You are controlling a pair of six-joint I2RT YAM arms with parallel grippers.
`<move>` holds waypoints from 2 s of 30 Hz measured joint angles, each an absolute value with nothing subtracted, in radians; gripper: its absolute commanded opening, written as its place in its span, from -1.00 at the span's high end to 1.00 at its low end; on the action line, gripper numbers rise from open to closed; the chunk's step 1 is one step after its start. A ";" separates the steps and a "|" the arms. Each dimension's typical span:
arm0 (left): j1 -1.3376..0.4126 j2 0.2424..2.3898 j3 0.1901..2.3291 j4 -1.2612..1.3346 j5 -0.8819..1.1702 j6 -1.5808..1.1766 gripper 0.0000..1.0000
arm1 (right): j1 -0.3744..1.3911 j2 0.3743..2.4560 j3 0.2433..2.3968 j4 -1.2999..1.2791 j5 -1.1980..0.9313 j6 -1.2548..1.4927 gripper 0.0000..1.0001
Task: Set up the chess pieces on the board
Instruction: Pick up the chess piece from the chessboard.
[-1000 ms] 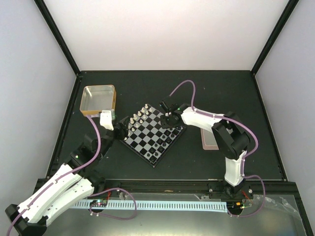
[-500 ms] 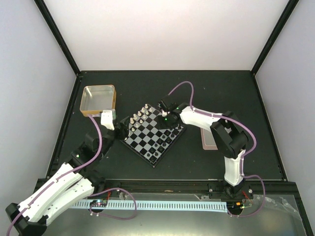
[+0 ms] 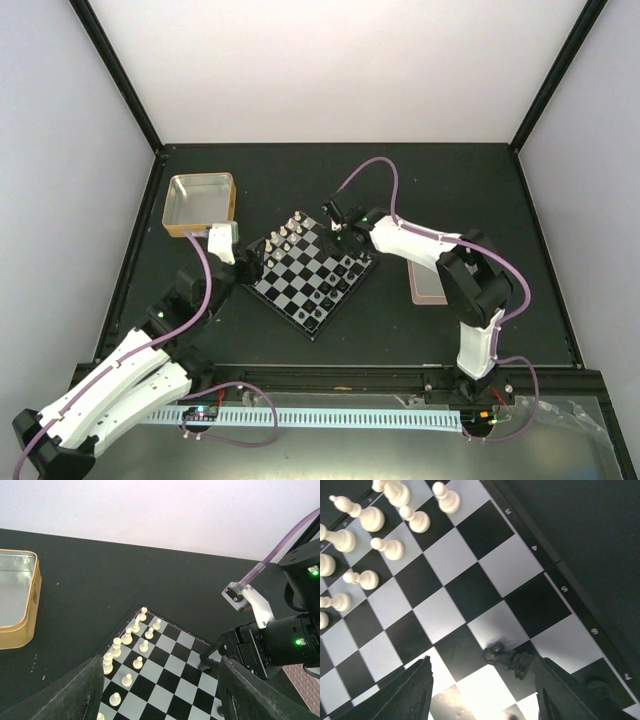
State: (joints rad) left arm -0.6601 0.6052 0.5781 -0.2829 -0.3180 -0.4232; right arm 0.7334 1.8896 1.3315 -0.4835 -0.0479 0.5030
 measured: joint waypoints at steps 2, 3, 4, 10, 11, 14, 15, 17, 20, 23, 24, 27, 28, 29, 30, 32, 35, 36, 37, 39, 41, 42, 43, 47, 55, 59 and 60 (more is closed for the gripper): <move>-0.660 0.611 0.578 -0.283 -0.316 -0.423 -0.29 | 0.733 1.891 1.332 -0.483 -0.023 0.485 -0.18; -0.660 0.611 0.578 -0.283 -0.315 -0.424 -0.29 | 0.733 1.893 1.334 -0.483 -0.013 0.477 -0.19; -0.660 0.611 0.578 -0.283 -0.314 -0.424 -0.29 | 0.733 1.897 1.338 -0.484 -0.006 0.471 -0.20; -0.660 0.622 0.578 -0.283 -0.311 -0.424 -0.30 | 0.732 1.941 1.371 -0.489 0.006 0.438 -0.21; -0.660 0.622 0.578 -0.283 -0.310 -0.425 -0.30 | 0.732 1.949 1.375 -0.493 0.004 0.432 -0.22; -0.660 0.626 0.578 -0.283 -0.310 -0.426 -0.30 | 0.732 1.975 1.385 -0.506 -0.006 0.420 -0.21; -0.660 0.629 0.578 -0.283 -0.310 -0.427 -0.30 | 0.732 1.983 1.388 -0.511 -0.010 0.417 -0.22; -0.660 0.631 0.578 -0.283 -0.310 -0.429 -0.30 | 0.732 1.997 1.390 -0.521 -0.023 0.413 -0.21; -0.660 0.641 0.578 -0.283 -0.309 -0.430 -0.29 | 0.732 2.002 1.393 -0.535 -0.046 0.407 -0.18; -0.660 0.645 0.578 -0.283 -0.307 -0.430 -0.30 | 0.732 2.002 1.401 -0.560 -0.071 0.405 -0.14; -0.660 0.645 0.578 -0.283 -0.307 -0.430 -0.30 | 0.732 2.002 1.402 -0.566 -0.080 0.406 -0.13; -0.660 0.646 0.578 -0.283 -0.306 -0.430 -0.29 | 0.732 2.002 1.404 -0.576 -0.105 0.410 -0.10; -0.660 0.647 0.578 -0.283 -0.306 -0.430 -0.29 | 0.732 2.002 1.405 -0.578 -0.117 0.412 -0.10; -0.660 0.649 0.578 -0.283 -0.306 -0.430 -0.29 | 0.733 2.002 1.406 -0.580 -0.127 0.414 -0.09; -0.660 0.650 0.578 -0.283 -0.306 -0.430 -0.30 | 0.733 2.002 1.406 -0.581 -0.142 0.416 -0.08; -0.660 0.650 0.578 -0.283 -0.305 -0.430 -0.30 | 0.733 2.002 1.406 -0.581 -0.167 0.416 -0.05; -0.660 0.650 0.578 -0.283 -0.305 -0.430 -0.30 | 0.735 2.002 1.406 -0.581 -0.194 0.413 0.00; -0.660 0.650 0.578 -0.283 -0.305 -0.430 -0.29 | 0.735 2.002 1.406 -0.582 -0.198 0.409 0.04; -0.660 0.650 0.578 -0.283 -0.305 -0.430 -0.30 | 0.736 2.002 1.406 -0.583 -0.199 0.406 0.06; -0.660 0.650 0.578 -0.283 -0.305 -0.430 -0.29 | 0.740 2.002 1.406 -0.585 -0.197 0.402 0.11; -0.660 0.650 0.578 -0.283 -0.305 -0.430 -0.29 | 0.744 2.002 1.406 -0.589 -0.187 0.395 0.20; -0.660 0.650 0.578 -0.283 -0.305 -0.430 -0.29 | 0.748 2.002 1.406 -0.591 -0.182 0.390 0.24; -0.660 0.650 0.578 -0.283 -0.305 -0.430 -0.29 | 0.751 2.002 1.406 -0.595 -0.177 0.390 0.27; -0.660 0.655 0.578 -0.282 -0.305 -0.430 -0.29 | 0.770 2.013 1.421 -0.613 -0.142 0.372 0.34; -0.660 0.663 0.578 -0.282 -0.298 -0.431 -0.30 | 0.796 2.048 1.472 -0.635 -0.067 0.345 0.63; -0.660 0.663 0.578 -0.282 -0.293 -0.435 -0.30 | 0.798 2.049 1.473 -0.631 -0.049 0.342 0.66; -0.660 0.664 0.578 -0.282 -0.291 -0.438 -0.30 | 0.798 2.049 1.471 -0.625 -0.046 0.342 0.66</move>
